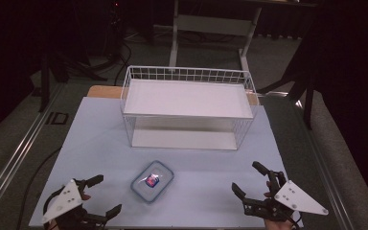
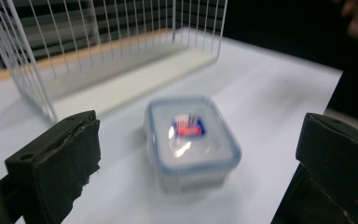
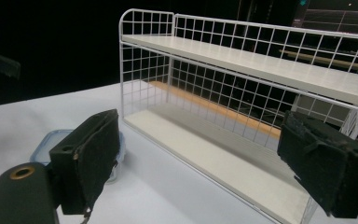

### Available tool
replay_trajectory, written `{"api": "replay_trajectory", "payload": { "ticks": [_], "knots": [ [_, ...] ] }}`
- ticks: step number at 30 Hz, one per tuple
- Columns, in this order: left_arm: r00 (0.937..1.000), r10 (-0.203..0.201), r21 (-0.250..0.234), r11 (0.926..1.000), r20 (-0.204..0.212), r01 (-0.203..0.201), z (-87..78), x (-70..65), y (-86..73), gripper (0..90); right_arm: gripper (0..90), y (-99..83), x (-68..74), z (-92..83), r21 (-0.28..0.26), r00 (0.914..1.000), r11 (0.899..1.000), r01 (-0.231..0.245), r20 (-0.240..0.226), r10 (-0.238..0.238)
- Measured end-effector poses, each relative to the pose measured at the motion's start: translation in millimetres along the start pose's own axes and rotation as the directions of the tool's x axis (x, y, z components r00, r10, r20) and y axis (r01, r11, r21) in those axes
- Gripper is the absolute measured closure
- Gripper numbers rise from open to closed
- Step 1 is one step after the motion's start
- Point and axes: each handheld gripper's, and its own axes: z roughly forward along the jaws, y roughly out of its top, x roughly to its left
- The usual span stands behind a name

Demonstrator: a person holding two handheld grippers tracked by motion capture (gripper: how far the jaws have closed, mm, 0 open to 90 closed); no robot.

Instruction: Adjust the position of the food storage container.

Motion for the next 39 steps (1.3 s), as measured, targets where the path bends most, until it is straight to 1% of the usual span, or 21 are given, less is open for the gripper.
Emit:
{"api": "replay_trajectory", "payload": {
  "ticks": [5, 8, 9, 10, 11, 12, 13, 14, 15, 17, 18, 21, 22, 24, 25, 26, 27, 31, 33, 35, 39],
  "knots": [
    [1.0000, -0.004, 0.062, 0.9981, 0.005, 0.004, 2.4, -0.5, -8.6, 20.8, 12.9, -0.5, 2.4, 2.0, 0.007, 0.9998, 1.000, 0.003, -0.018, -0.003],
    [0.9991, -0.013, 0.102, 0.9947, 0.040, 0.009, 6.3, 0.5, -12.1, 42.7, 12.9, -0.6, 3.2, 2.1, 0.007, 0.9998, 1.000, 0.000, -0.019, 0.000],
    [0.9977, -0.033, 0.124, 0.9919, 0.060, 0.026, 9.1, 1.7, -13.7, 50.7, 12.9, -0.7, 3.2, 2.2, 0.007, 0.9998, 1.000, 0.000, -0.020, 0.000],
    [0.9980, -0.036, 0.147, 0.9888, 0.052, 0.028, 12.1, 1.6, -15.8, 54.5, 12.9, -1.0, 3.3, 2.4, 0.007, 0.9999, 1.000, 0.002, -0.017, -0.002],
    [0.9967, -0.034, 0.156, 0.9875, 0.073, 0.022, 14.6, 1.6, -18.6, 61.0, 12.9, -1.3, 3.2, 2.6, 0.011, 0.9999, 1.000, 0.003, -0.016, -0.003],
    [0.9964, -0.025, 0.183, 0.9830, 0.081, 0.010, 17.9, 1.2, -21.2, 68.4, 13.0, -1.6, 3.0, 3.1, 0.012, 0.9998, 1.000, 0.005, -0.019, -0.005],
    [0.9964, -0.025, 0.183, 0.9830, 0.081, 0.010, 17.9, 1.2, -21.2, 71.5, 13.0, -1.6, 3.0, 3.1, 0.012, 0.9998, 1.000, 0.005, -0.019, -0.005],
    [0.9933, -0.021, 0.227, 0.9740, 0.114, -0.006, 24.2, 0.4, -25.5, 71.5, 13.0, -2.0, 3.3, 3.4, 0.013, 0.9998, 1.000, 0.005, -0.019, -0.005],
    [0.9934, -0.009, 0.243, 0.9699, 0.115, -0.020, 26.6, -1.0, -26.2, 83.1, 13.0, -2.2, 3.7, 3.7, 0.018, 0.9998, 1.000, 0.007, -0.020, -0.006],
    [0.9930, -0.001, 0.269, 0.9626, 0.118, -0.031, 31.9, -2.0, -26.2, 90.0, 13.0, -2.3, 3.5, 3.7, 0.012, 0.9998, 1.000, 0.008, -0.020, -0.007],
    [0.9934, 0.005, 0.273, 0.9613, 0.115, -0.036, 34.3, -2.4, -26.6, 90.0, 13.0, -2.3, 3.4, 3.8, 0.012, 0.9997, 1.000, 0.006, -0.023, -0.006],
    [0.9911, 0.003, 0.315, 0.9481, 0.133, -0.045, 45.4, -0.7, -30.3, 90.0, 13.0, -2.8, 3.5, 4.0, 0.017, 0.9997, 1.000, 0.006, -0.024, -0.006],
    [0.9914, 0.011, 0.332, 0.9418, 0.131, -0.055, 49.6, -0.6, -31.8, 90.0, 13.0, -2.9, 3.5, 4.2, 0.019, 0.9996, 1.000, 0.008, -0.026, -0.008],
    [0.9913, 0.000, 0.356, 0.9334, 0.132, -0.048, 57.6, 0.8, -33.9, 90.0, 13.0, -3.0, 3.5, 4.2, 0.018, 0.9995, 1.000, 0.009, -0.030, -0.008],
    [0.9913, 0.000, 0.356, 0.9334, 0.132, -0.048, 57.6, 0.8, -33.9, 90.0, 13.0, -3.0, 3.5, 4.2, 0.018, 0.9995, 1.000, 0.009, -0.030, -0.008],
    [0.9915, -0.006, 0.373, 0.9268, 0.130, -0.043, 65.0, 1.7, -33.9, 90.0, 13.0, -3.1, 3.4, 4.1, 0.018, 0.9994, 1.000, 0.008, -0.033, -0.007],
    [0.9909, -0.015, 0.369, 0.9286, 0.134, -0.036, 68.1, 2.5, -33.7, 90.0, 13.0, -3.2, 3.2, 4.0, 0.019, 0.9994, 1.000, 0.013, -0.031, -0.012],
    [0.9930, -0.019, 0.391, 0.9200, 0.116, -0.028, 79.7, 6.4, -33.2, 90.0, 13.2, -3.6, 2.7, 3.7, 0.020, 0.9994, 1.000, 0.017, -0.030, -0.016],
    [0.9941, -0.026, 0.392, 0.9197, 0.106, -0.018, 82.6, 8.5, -33.1, 90.0, 13.1, -3.9, 2.8, 3.8, 0.022, 0.9993, 1.000, 0.018, -0.032, -0.018],
    [0.9947, -0.044, 0.380, 0.9248, 0.093, 0.006, 83.7, 12.3, -31.9, 90.0, 13.2, -4.0, 3.1, 3.8, 0.022, 0.9991, 1.000, 0.020, -0.037, -0.019],
    [0.9973, -0.051, 0.368, 0.9294, 0.054, 0.028, 87.3, 19.6, -27.6, 90.0, 13.2, -3.9, 3.8, 4.1, 0.025, 0.9989, 0.999, 0.020, -0.043, -0.019]
  ]
}}
